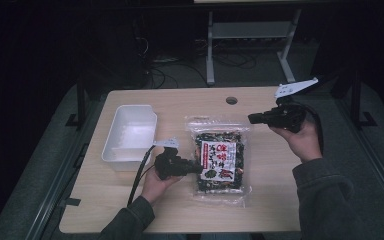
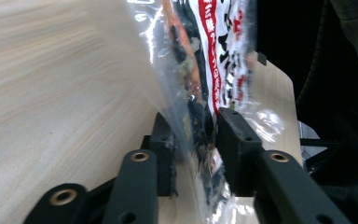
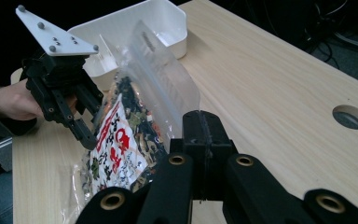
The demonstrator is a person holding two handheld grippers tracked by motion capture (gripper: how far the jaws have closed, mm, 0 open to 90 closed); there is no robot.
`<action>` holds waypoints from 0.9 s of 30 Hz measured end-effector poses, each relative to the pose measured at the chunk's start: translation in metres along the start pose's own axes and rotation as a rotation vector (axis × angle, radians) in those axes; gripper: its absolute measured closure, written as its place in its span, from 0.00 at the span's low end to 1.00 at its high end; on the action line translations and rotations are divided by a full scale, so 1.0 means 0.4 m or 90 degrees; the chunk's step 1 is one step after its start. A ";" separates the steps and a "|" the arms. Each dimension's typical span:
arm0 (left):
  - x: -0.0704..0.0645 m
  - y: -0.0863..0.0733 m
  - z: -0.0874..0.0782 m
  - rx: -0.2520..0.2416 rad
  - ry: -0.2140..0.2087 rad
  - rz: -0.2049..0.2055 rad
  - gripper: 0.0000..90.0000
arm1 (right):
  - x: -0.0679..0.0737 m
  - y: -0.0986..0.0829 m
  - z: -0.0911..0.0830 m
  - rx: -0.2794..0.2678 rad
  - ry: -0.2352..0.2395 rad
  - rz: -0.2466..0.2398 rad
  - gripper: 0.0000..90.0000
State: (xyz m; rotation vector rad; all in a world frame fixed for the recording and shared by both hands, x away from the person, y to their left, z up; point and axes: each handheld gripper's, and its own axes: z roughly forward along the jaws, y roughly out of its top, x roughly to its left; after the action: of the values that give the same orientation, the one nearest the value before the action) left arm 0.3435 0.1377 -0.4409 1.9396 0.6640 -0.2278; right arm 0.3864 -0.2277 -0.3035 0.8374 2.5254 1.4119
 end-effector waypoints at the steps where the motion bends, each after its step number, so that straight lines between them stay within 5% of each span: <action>1: -0.004 0.001 -0.002 0.000 0.001 0.005 0.79 | 0.000 0.000 -0.002 -0.001 -0.002 -0.002 1.00; 11: -0.047 0.010 -0.023 0.010 0.036 0.073 0.80 | 0.009 -0.008 -0.020 -0.016 0.002 0.003 0.98; 15: -0.060 0.011 -0.028 0.011 0.050 0.091 0.81 | 0.001 -0.033 -0.013 -0.015 0.003 0.030 0.82; 22: -0.061 0.011 -0.029 0.012 0.055 0.100 0.81 | -0.011 -0.105 0.026 -0.007 0.051 0.084 0.52; 27: -0.065 0.016 -0.029 0.020 0.057 0.107 0.81 | -0.004 -0.145 0.067 -0.008 0.088 0.094 0.34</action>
State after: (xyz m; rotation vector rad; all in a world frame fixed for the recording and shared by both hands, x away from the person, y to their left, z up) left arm 0.3240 0.1370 -0.4194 2.0336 0.5544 -0.0463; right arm 0.3741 -0.2320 -0.3659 0.9744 2.5985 1.5802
